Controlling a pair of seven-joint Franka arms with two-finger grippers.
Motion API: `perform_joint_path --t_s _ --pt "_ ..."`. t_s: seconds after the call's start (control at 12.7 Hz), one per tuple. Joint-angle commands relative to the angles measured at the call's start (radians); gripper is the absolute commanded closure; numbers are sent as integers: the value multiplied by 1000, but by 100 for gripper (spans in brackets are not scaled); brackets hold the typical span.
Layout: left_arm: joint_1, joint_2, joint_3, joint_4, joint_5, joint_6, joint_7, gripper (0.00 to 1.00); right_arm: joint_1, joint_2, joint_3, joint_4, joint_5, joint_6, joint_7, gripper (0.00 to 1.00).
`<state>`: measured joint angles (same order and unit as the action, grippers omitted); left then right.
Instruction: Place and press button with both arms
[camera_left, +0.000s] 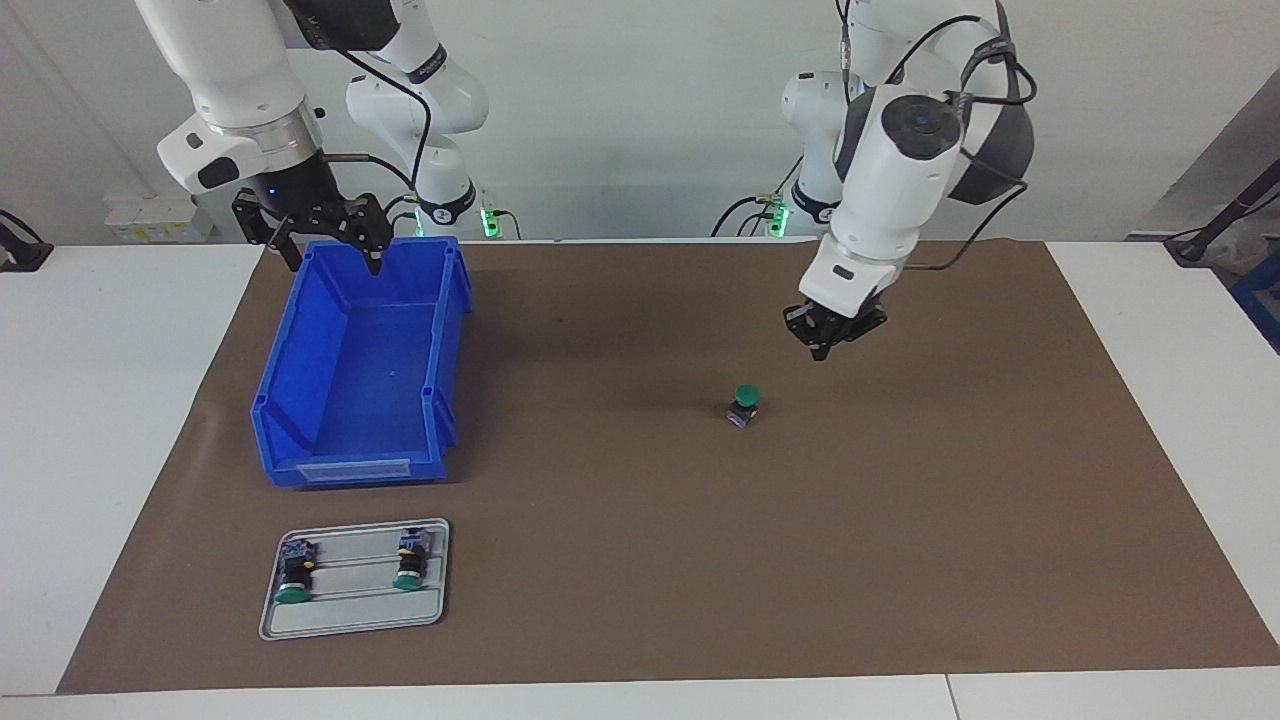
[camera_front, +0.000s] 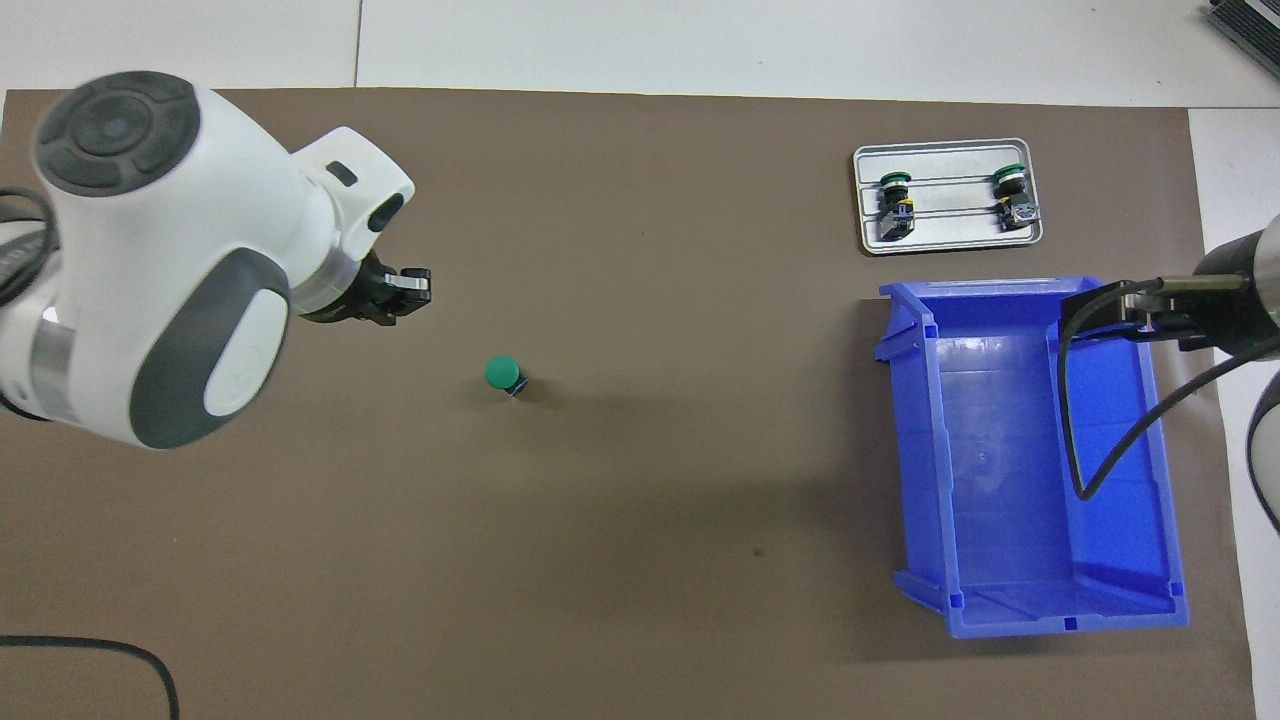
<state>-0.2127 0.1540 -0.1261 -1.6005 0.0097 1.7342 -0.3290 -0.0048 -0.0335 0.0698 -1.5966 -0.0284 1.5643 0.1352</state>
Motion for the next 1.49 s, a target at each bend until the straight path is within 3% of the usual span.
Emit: perform_joint_path --t_s 0.0,0.24,0.31,0.39,0.47,0.79,1.42 --pt "96 -8 -3 76 7 -140 141 100 0 -19 8 -14 -1 -50 11 0" --pt "151 -59 2 77 7 -231 191 100 -1 -37 10 -8 5 -58 11 0" --pt "156 -74 3 77 -2 -226 192 71 -4 -40 10 -5 7 -56 9 0" --pt "154 -77 3 77 -7 -219 194 11 -3 -48 10 -3 7 -55 9 0" --pt "156 -91 0 77 -8 -217 192 0 -1 -57 10 -5 7 -55 11 0" --pt "156 -103 0 77 -16 -186 194 0 6 -55 22 -3 18 -27 70 1" --pt "156 -129 6 56 -27 -182 260 0 245 30 30 -22 -1 129 498 2"
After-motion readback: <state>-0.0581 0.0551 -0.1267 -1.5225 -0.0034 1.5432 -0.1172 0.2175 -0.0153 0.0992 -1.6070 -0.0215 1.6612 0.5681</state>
